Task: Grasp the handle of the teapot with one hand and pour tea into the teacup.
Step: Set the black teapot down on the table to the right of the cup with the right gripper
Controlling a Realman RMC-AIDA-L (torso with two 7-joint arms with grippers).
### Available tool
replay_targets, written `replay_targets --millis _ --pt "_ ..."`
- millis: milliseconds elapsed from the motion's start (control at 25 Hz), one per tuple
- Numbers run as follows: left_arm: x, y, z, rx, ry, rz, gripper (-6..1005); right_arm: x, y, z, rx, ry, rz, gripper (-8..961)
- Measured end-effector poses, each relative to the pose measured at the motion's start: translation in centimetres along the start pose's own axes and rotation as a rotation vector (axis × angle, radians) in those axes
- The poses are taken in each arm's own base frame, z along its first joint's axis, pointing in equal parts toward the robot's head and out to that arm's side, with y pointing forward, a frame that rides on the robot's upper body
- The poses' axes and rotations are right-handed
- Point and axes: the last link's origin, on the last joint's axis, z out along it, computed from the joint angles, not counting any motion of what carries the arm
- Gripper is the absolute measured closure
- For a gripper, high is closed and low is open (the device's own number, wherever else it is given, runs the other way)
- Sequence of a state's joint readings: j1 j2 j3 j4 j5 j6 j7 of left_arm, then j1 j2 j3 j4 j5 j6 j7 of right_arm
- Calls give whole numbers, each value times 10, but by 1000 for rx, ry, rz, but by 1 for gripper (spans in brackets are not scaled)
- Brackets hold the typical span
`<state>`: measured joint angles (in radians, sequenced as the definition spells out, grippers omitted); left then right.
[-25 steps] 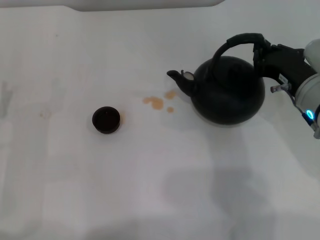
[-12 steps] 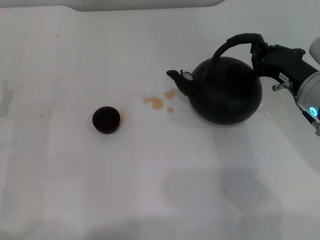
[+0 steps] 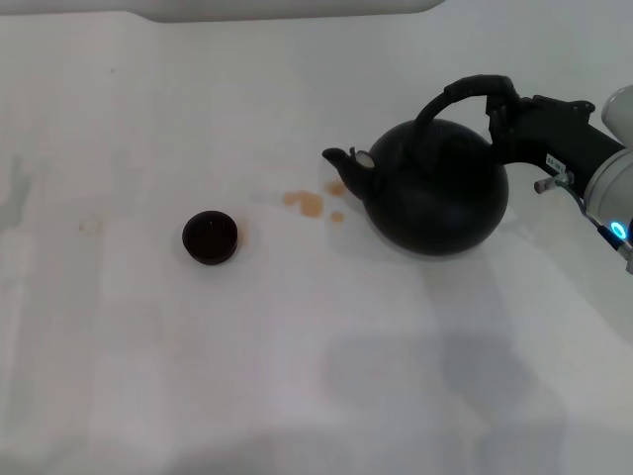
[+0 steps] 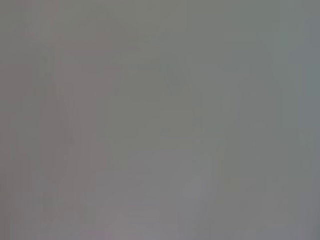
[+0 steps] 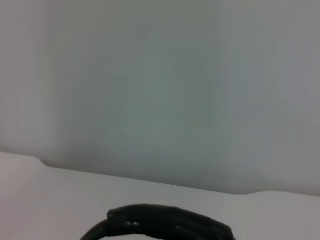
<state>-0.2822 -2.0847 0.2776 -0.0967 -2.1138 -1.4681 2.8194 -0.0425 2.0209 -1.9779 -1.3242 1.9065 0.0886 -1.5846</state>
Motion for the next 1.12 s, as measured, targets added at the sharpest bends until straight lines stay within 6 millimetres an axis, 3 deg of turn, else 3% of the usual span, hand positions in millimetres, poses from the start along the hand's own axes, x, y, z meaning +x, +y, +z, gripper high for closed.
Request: replay_targets --millis 240,920,1120 --pt "-1 3 1 -3 -1 -9 109 -1 2 -2 -17 -5 -27 857" --pt "-1 4 2 -6 0 -9 110 0 0 -7 -84 -15 -67 714" --pt "0 4 3 -10 1 -9 110 5 -7 -17 -117 -34 -28 601"
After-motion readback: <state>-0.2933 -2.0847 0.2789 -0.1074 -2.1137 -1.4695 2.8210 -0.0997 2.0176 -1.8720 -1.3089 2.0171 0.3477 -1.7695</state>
